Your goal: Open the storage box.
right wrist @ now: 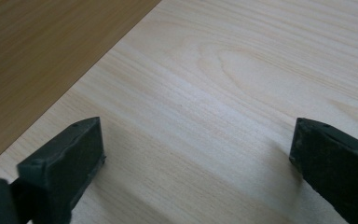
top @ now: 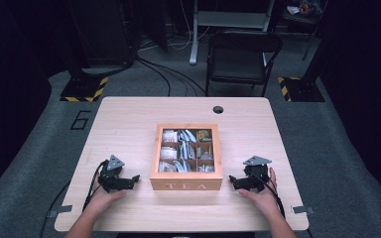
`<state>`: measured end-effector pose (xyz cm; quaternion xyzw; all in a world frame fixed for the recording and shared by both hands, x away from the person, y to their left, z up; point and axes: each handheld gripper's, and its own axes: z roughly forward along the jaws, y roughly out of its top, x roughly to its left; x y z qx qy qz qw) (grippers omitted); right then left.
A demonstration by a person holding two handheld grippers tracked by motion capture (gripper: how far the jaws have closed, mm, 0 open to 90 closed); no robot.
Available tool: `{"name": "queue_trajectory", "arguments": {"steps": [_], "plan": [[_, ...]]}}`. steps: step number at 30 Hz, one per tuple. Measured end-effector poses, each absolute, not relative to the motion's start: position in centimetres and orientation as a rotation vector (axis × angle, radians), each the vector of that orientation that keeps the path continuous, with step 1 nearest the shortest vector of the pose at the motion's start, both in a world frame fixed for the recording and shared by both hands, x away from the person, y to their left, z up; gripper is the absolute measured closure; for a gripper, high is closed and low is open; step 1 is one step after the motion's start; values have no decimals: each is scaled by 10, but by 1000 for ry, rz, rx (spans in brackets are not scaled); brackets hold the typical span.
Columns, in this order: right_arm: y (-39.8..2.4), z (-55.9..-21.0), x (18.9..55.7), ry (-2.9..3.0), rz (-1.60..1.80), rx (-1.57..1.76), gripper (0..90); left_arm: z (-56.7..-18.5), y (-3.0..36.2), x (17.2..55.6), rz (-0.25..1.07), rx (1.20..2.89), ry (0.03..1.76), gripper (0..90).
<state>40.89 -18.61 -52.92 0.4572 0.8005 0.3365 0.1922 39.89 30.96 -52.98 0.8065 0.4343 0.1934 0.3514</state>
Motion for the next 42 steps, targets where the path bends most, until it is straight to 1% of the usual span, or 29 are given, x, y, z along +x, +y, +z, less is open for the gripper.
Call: {"name": "queue_trajectory", "arguments": {"steps": [3, 5, 15, 29, 32, 33, 35, 36, 38, 39, 40, 42], "plan": [[-186, -529, 409, 2243, 942, 1292, 8, -530, 309, 400, 480, 2132, 1032, 107], [-185, -529, 408, 2242, 936, 1298, 0, -530, 309, 400, 476, 2134, 1024, 107], [-184, -529, 410, 2244, 940, 1292, 0, -530, 306, 399, 493, 2104, 1090, 111], [-183, -529, 408, 2228, 945, 1308, 8, -530, 305, 398, 503, 2083, 1120, 133], [-184, -529, 407, 2234, 949, 1290, 40, -529, 306, 398, 509, 2083, 1126, 142], [-184, -529, 406, 2228, 953, 1294, 71, -529, 305, 398, 506, 2072, 1135, 145], [-184, -524, 404, 2221, 954, 1311, 251, -528, 306, 398, 498, 2065, 1143, 164], [-185, -523, 403, 2228, 952, 1302, 296, -528, 306, 398, 488, 2055, 1151, 179], [-186, -522, 403, 2233, 954, 1298, 312, -527, 307, 398, 492, 2048, 1160, 221], [-186, -521, 403, 2235, 952, 1299, 340, -527, 308, 399, 492, 2051, 1159, 237], [-186, -521, 403, 2246, 944, 1281, 358, -526, 307, 398, 481, 2040, 1172, 271], [-186, -521, 402, 2239, 955, 1282, 371, -525, 308, 398, 478, 2031, 1181, 287]]}}
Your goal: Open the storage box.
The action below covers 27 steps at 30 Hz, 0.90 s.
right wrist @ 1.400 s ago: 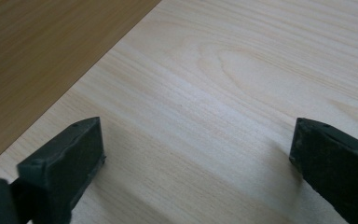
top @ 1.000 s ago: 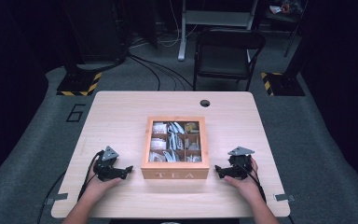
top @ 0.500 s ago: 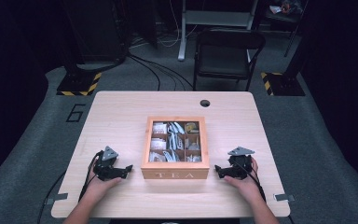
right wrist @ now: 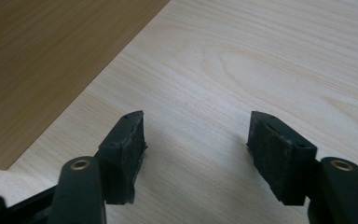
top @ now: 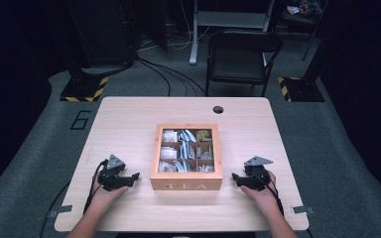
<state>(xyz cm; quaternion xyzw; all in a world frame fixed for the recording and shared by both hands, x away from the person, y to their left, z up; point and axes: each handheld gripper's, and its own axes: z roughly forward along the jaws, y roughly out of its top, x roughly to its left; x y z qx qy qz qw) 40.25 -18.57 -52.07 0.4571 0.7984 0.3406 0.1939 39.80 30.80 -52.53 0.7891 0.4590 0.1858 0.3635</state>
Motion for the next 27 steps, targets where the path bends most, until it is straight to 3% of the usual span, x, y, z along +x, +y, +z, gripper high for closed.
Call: {"name": "queue_trajectory", "arguments": {"steps": [20, 27], "plan": [[-190, -498, 381, 2208, 1013, 1274, 457, -501, 299, 386, 371, 2014, 1114, 416], [-186, -492, 375, 2234, 1048, 1241, 503, -491, 297, 381, 361, 2002, 1097, 424]]}}
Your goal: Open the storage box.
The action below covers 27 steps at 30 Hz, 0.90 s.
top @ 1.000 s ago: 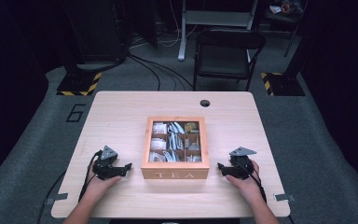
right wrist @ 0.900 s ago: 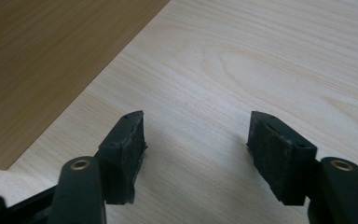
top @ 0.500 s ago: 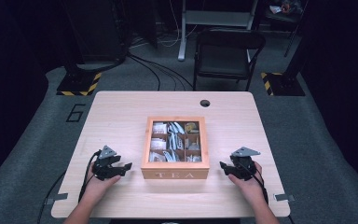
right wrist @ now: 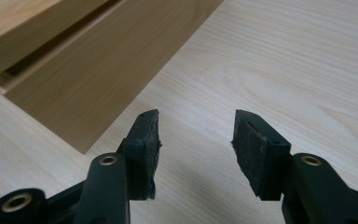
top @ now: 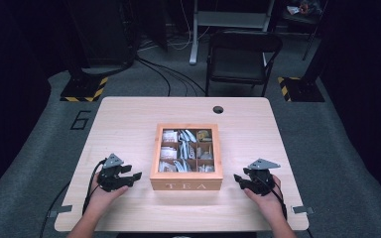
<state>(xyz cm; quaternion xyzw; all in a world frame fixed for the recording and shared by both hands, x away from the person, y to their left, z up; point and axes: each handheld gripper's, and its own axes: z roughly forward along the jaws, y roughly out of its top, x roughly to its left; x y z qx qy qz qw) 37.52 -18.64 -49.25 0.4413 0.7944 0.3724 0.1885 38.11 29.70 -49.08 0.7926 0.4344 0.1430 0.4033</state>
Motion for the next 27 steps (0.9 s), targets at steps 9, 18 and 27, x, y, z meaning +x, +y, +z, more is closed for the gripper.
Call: {"name": "queue_trajectory", "arguments": {"steps": [9, 18, 27], "plan": [[-178, -485, 369, 2270, 1077, 1196, 503, -484, 291, 376, 341, 1999, 1089, 430], [-171, -476, 361, 2313, 1141, 1124, 501, -474, 288, 371, 319, 1991, 1046, 406], [-162, -468, 354, 2348, 1192, 1046, 491, -468, 285, 367, 324, 2011, 1012, 414]]}}
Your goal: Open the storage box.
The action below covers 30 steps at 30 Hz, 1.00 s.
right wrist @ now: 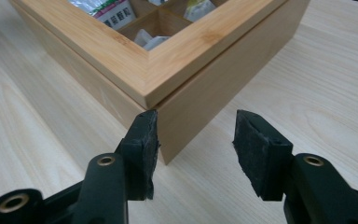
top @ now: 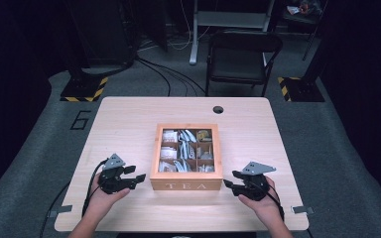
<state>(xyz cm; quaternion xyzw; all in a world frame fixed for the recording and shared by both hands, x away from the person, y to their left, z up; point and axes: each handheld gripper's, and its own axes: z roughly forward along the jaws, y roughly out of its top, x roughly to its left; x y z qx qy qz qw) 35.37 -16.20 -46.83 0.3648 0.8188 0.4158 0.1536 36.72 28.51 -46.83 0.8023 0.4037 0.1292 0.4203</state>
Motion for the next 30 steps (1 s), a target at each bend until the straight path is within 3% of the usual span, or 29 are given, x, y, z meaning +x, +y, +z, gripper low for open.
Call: {"name": "queue_trajectory", "arguments": {"steps": [11, 30], "plan": [[-157, -466, 351, 2377, 1227, 1020, 502, -464, 281, 364, 305, 1997, 996, 431], [-141, -472, 353, 2413, 1227, 998, 602, -462, 277, 361, 279, 1997, 965, 468]]}}
